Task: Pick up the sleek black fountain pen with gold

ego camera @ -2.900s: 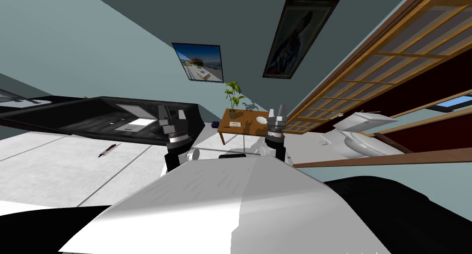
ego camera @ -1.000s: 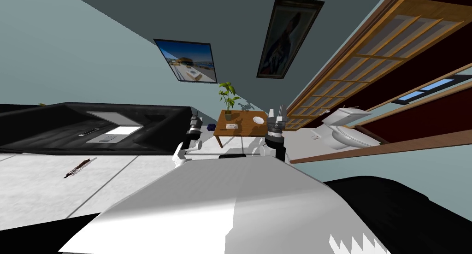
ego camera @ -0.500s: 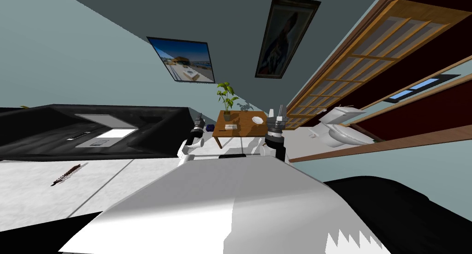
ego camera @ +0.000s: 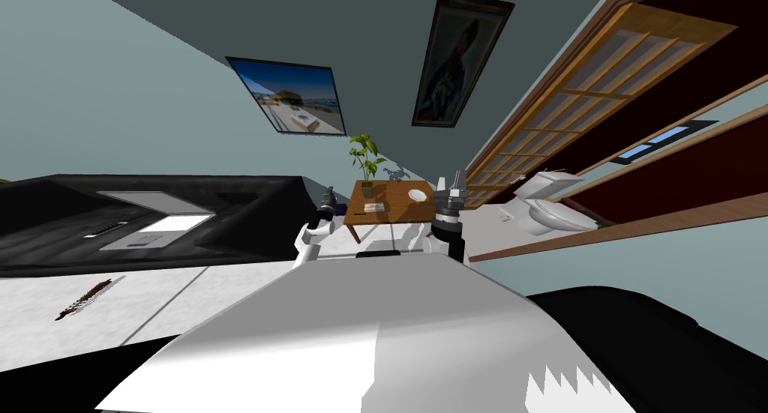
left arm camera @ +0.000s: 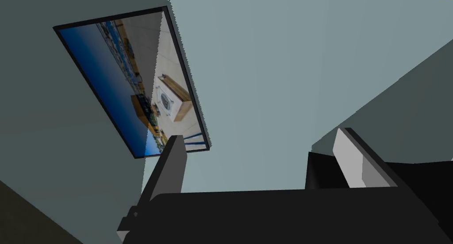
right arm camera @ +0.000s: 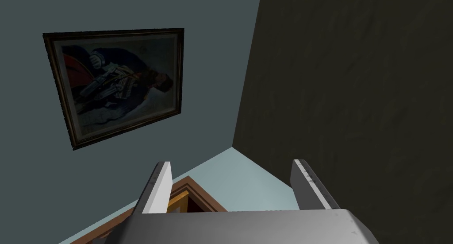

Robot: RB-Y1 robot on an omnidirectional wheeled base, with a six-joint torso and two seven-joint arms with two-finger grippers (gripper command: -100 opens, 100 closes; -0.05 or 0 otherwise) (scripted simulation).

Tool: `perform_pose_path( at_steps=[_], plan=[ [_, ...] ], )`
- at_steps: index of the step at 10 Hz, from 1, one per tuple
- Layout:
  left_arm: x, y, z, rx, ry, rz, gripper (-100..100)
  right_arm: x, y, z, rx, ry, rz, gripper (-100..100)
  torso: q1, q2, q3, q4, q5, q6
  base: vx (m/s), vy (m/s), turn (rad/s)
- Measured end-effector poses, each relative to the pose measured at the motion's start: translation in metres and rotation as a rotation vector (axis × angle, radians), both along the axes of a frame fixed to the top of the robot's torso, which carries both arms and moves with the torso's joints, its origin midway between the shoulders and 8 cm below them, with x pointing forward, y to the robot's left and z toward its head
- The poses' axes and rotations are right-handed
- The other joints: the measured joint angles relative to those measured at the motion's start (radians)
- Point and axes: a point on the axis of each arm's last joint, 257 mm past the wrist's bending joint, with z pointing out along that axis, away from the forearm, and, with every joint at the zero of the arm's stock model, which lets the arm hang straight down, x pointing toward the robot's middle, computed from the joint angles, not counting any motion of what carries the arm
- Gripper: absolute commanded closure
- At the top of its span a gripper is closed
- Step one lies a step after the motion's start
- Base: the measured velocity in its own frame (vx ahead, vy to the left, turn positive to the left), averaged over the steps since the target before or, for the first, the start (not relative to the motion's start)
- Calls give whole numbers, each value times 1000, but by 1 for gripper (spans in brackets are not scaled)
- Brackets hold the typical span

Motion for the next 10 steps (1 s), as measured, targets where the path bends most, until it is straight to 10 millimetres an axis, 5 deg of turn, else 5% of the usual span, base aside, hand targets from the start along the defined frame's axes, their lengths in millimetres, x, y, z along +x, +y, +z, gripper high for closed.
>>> perform_pose_path(
  at_steps=[10],
  plan=[
    [29, -2, -111, -97, 352, 29, -100, 0, 0, 0, 0, 0, 0, 0, 0, 0, 0, 0, 0, 0, 30, 2, -52]
  ],
)
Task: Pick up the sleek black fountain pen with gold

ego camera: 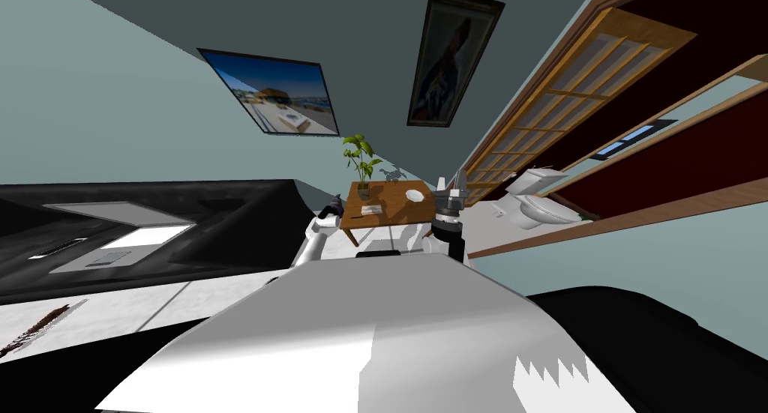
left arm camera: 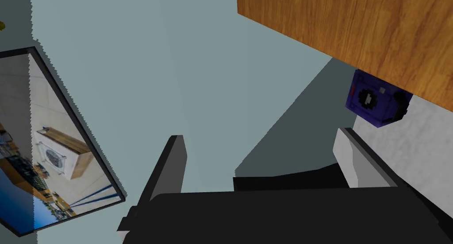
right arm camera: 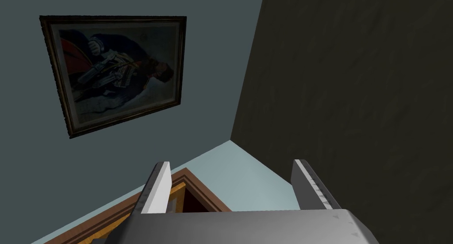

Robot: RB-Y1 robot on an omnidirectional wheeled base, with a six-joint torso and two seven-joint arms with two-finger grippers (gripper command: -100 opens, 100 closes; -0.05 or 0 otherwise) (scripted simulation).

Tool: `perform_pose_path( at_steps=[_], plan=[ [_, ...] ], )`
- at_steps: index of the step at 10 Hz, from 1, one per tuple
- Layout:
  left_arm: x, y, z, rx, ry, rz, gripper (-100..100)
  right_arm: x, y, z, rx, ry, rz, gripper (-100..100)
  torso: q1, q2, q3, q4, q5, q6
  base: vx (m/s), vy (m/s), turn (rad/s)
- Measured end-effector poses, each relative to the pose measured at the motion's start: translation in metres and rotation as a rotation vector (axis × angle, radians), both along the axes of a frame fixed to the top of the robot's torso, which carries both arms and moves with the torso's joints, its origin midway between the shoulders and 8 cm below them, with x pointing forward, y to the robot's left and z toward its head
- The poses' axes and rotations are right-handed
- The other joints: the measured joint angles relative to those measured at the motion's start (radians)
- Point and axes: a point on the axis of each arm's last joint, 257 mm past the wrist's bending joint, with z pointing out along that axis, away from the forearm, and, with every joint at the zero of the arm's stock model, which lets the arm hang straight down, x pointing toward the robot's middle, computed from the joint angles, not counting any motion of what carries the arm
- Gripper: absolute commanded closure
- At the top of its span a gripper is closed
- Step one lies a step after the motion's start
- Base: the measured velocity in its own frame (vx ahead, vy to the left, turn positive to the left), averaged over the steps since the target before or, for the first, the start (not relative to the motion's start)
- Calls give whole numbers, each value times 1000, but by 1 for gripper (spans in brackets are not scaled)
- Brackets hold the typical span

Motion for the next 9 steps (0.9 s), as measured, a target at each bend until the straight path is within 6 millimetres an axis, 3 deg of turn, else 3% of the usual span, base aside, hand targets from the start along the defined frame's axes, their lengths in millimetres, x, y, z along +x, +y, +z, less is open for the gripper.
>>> perform_pose_path(
  at_steps=[9],
  plan=[
    [-11, -10, -98, -72, 341, 33, -100, 0, 0, 0, 0, 0, 0, 0, 0, 0, 0, 0, 0, -1, 27, 2, -42]
  ],
)
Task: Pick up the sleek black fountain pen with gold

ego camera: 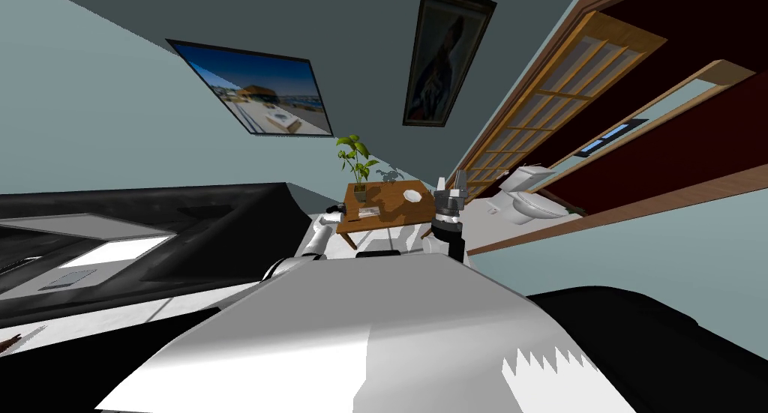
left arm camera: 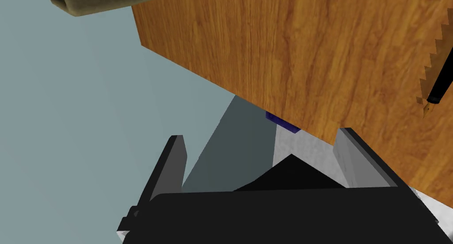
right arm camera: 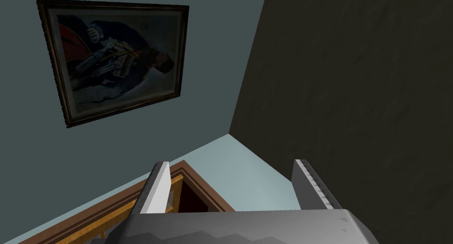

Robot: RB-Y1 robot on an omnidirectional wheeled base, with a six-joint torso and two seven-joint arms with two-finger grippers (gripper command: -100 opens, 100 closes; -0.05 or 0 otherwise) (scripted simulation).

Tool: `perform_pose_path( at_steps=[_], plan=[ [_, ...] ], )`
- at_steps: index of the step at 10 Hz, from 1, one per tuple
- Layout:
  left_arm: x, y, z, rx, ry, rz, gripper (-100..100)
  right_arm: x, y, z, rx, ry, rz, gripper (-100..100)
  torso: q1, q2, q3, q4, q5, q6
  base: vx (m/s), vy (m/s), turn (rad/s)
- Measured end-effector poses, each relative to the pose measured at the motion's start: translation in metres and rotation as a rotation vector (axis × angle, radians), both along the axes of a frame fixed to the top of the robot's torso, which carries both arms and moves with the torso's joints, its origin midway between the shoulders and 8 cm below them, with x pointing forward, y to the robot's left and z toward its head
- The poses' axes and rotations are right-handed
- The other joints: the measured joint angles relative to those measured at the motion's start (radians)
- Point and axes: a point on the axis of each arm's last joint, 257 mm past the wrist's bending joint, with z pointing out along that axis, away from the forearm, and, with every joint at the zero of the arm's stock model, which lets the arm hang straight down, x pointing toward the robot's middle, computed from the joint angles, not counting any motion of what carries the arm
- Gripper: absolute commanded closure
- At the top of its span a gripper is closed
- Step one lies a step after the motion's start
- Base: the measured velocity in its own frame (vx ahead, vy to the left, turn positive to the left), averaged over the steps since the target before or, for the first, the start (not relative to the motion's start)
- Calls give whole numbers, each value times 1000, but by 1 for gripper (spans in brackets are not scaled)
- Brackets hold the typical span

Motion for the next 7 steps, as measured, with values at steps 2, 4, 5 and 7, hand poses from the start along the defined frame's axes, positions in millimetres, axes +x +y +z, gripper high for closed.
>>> perform_pose_path(
  at_steps=[2, 4, 5, 7],
  plan=[
    [-8, -4, -11, -9, 54, 5, -100, 0, 0, 0, 0, 0, 0, 0, 0, 1, 0, 0, 0, 0, 20, 4, -44],
    [-13, -8, -22, -20, 115, 11, -100, 0, 0, 0, 0, 0, 0, 0, 0, 0, 0, 0, 0, 0, 25, 6, -49],
    [-17, -7, -30, -26, 149, 15, -100, 0, 0, 0, 0, 0, 0, 0, 0, 0, 0, 0, 0, 0, 27, 3, -46],
    [-26, -12, -44, -36, 217, 21, -100, 0, 0, 0, 0, 0, 0, 0, 0, 0, 0, 0, 0, 0, 23, 2, -46]
  ],
)
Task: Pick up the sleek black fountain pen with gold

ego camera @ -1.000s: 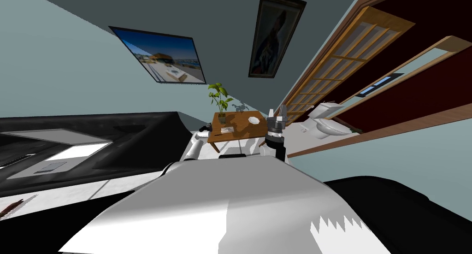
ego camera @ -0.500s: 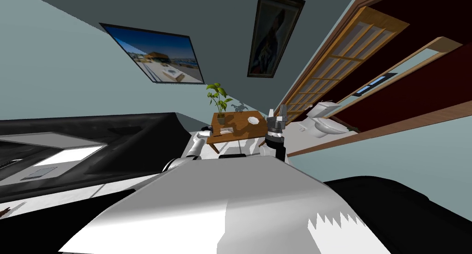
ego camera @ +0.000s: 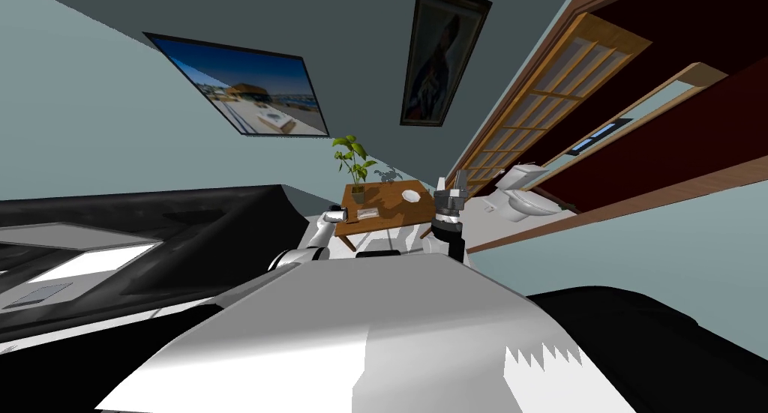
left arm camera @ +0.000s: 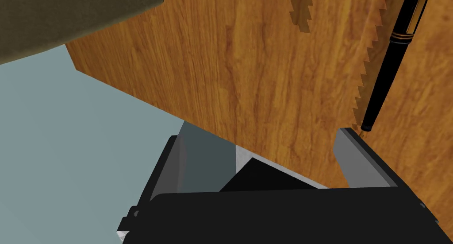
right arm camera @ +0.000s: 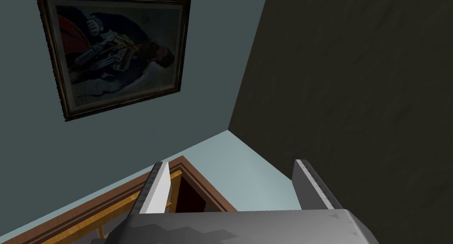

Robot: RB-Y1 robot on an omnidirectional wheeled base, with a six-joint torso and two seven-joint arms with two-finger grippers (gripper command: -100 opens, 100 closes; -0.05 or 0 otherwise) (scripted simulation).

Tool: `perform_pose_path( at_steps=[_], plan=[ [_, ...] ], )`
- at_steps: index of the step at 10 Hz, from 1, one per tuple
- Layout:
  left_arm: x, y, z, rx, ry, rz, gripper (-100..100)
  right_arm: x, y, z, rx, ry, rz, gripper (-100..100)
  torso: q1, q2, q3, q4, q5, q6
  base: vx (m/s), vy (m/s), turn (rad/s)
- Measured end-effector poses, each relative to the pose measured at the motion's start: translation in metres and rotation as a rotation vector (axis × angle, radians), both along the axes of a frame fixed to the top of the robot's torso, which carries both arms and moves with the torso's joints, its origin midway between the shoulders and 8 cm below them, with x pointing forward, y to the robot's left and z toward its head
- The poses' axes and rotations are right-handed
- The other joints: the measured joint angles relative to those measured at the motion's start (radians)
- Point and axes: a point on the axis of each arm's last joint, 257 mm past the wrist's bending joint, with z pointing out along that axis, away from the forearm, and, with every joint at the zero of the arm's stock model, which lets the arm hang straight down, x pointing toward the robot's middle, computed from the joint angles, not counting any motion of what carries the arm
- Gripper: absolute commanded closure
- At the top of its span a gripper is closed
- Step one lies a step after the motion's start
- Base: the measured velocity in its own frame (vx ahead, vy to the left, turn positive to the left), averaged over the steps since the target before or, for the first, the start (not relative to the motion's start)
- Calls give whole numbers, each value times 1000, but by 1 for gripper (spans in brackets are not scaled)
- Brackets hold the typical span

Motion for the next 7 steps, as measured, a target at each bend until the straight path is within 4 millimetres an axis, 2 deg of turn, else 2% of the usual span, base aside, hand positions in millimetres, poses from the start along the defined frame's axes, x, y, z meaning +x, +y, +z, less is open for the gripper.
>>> perform_pose_path(
  at_steps=[7],
  plan=[
    [-39, -15, -37, -32, 241, 23, -100, 0, 0, 0, 0, 0, 0, 0, 0, 0, 0, 0, 0, 0, 24, 2, -38]
  ],
)
